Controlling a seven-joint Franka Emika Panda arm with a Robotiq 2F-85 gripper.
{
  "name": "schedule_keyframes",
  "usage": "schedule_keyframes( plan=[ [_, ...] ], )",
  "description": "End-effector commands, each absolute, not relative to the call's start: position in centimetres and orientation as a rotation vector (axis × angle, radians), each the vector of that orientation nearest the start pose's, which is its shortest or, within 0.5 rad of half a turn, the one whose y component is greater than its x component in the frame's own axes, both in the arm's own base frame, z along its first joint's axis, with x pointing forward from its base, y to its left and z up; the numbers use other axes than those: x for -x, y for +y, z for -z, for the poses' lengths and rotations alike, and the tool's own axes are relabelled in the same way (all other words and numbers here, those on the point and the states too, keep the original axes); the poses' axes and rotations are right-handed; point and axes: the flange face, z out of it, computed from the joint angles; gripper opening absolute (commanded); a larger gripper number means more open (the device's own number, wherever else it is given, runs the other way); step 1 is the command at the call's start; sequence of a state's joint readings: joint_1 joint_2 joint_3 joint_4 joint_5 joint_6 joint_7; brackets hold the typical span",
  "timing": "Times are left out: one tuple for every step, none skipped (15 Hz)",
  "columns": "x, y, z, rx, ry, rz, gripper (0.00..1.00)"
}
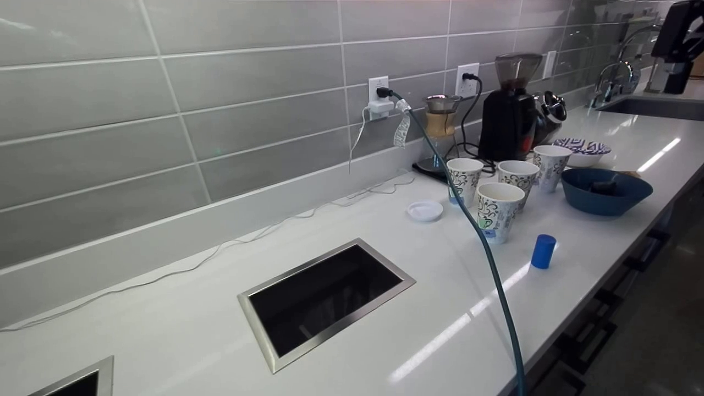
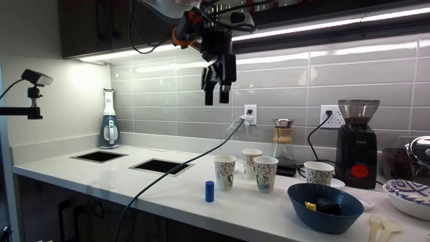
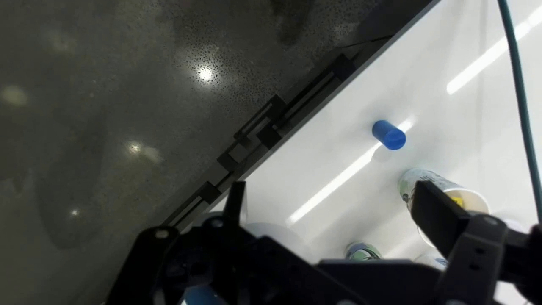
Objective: Put the black object in the bowl
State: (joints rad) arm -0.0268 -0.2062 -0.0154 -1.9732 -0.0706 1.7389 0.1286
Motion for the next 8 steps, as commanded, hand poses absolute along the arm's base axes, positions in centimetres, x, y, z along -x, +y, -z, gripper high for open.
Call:
schedule_keyframes(
  plan=[
    [-49.2,-2.9,-55.9,3.198,0.256,-0.035,1.00],
    [-49.3,-2.8,-55.8,3.198,0.255,-0.039,1.00],
    [-49.5,-2.6,-55.4,3.199,0.252,-0.049,1.00],
    [-49.6,-2.5,-55.1,3.200,0.251,-0.059,1.00],
    [-49.7,-2.5,-54.9,3.200,0.251,-0.065,1.00],
    [-49.8,-2.6,-54.8,3.200,0.251,-0.068,1.00],
    [-49.8,-2.6,-54.8,3.200,0.251,-0.069,1.00],
    [-49.8,-2.6,-54.9,3.200,0.251,-0.067,1.00]
  ],
)
